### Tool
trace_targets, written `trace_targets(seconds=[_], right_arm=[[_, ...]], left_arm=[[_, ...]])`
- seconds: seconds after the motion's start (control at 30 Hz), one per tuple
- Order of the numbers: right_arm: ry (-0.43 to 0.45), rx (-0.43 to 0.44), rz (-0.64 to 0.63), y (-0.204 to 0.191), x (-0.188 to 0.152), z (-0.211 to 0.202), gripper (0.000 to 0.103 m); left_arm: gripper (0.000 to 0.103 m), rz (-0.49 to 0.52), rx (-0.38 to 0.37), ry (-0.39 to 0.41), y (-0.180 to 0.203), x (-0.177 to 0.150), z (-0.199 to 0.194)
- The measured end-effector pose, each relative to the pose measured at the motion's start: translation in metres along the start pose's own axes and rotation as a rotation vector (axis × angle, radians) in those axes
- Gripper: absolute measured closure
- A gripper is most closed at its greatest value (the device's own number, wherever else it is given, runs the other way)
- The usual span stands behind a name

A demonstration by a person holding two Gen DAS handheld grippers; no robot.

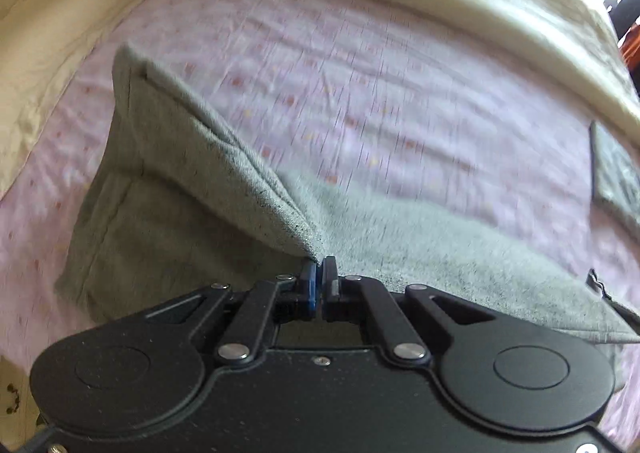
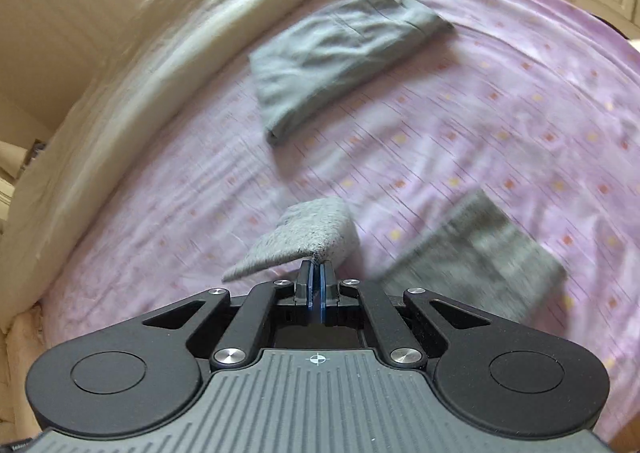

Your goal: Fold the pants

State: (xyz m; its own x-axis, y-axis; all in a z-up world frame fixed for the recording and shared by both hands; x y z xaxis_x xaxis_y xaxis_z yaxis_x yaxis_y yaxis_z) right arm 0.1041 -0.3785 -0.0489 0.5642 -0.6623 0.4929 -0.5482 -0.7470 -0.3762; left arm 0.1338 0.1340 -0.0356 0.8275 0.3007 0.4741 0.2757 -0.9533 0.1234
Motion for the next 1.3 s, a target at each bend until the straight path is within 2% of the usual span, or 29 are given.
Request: trace_targets(seconds=[0.13, 0.2, 0.27, 0.37, 0.43, 0.47, 0.57, 0.67, 0.87, 0.97, 1.0, 1.03, 1.07, 1.13, 1.3], right_arm=[[-0.171, -0.142, 0.021, 0.046, -0.050, 0.026, 0.097], [-0.198, -0.197, -0.030, 0.053, -0.063, 0.029, 0.097], [-0.170, -0.215, -0.083, 0.048, -0.063, 0.023, 0.097], [-0.088, -0.158, -0.197, 0.024, -0.056, 0.010, 0.089], [-0.054, -0.128, -0.329, 0.002, -0.054, 0.012, 0.068], [-0.046, -0.115, -0.389, -0.008, -0.055, 0.016, 0.067], [-0.040, -0.061, -0.582, -0.034, -0.067, 0.032, 0.067], [-0.066, -0.058, -0.780, -0.053, -0.092, 0.053, 0.067], [-0.085, -0.070, -1.106, -0.067, -0.139, 0.073, 0.067], [-0.026, -0.118, -1.228, -0.069, -0.151, 0.077, 0.068], [-0.007, -0.130, -1.235, -0.068, -0.150, 0.078, 0.069], [-0.003, -0.129, -1.216, -0.067, -0.145, 0.078, 0.087], [-0.013, -0.109, -1.159, -0.065, -0.135, 0.077, 0.097], [-0.028, -0.079, -0.964, -0.055, -0.106, 0.071, 0.096], [0.030, -0.028, -0.503, -0.019, -0.022, 0.034, 0.098]], left_arm=[[0.100, 0.018, 0.087, -0.155, -0.009, -0.065, 0.033], [0.100, 0.009, 0.110, -0.188, -0.012, -0.078, 0.047], [0.100, 0.001, 0.124, -0.192, -0.011, -0.078, 0.056], [0.100, -0.006, 0.119, -0.188, -0.008, -0.067, 0.064], [0.100, -0.019, 0.124, -0.190, -0.007, -0.060, 0.070], [0.100, -0.032, 0.124, -0.189, -0.006, -0.056, 0.071], [0.100, -0.064, 0.125, -0.174, -0.008, -0.051, 0.070], [0.100, -0.079, 0.129, -0.161, -0.009, -0.050, 0.063], [0.100, -0.115, 0.135, -0.151, -0.013, -0.054, 0.056], [0.100, -0.124, 0.135, -0.148, -0.015, -0.057, 0.057], [0.100, -0.123, 0.134, -0.147, -0.014, -0.056, 0.057], [0.100, -0.121, 0.131, -0.143, -0.014, -0.054, 0.055], [0.100, -0.118, 0.130, -0.139, -0.012, -0.052, 0.054], [0.100, -0.117, 0.125, -0.126, -0.012, -0.047, 0.050], [0.100, -0.086, 0.081, -0.031, -0.005, -0.018, 0.021]])
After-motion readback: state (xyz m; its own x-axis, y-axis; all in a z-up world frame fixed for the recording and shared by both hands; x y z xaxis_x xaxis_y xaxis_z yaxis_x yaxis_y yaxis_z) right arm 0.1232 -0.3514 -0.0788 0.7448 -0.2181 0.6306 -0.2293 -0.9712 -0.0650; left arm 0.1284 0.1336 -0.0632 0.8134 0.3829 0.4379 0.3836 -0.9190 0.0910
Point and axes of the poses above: each gripper's, at about its wrist camera, not at the fingertips, and z roughly the way its jaws point, y to its right, x to its top, the point moved 1 cm from there along z, roughly the way its jaws point, and after that the axes turned 10 degrees about y, right-handed, at the moved point
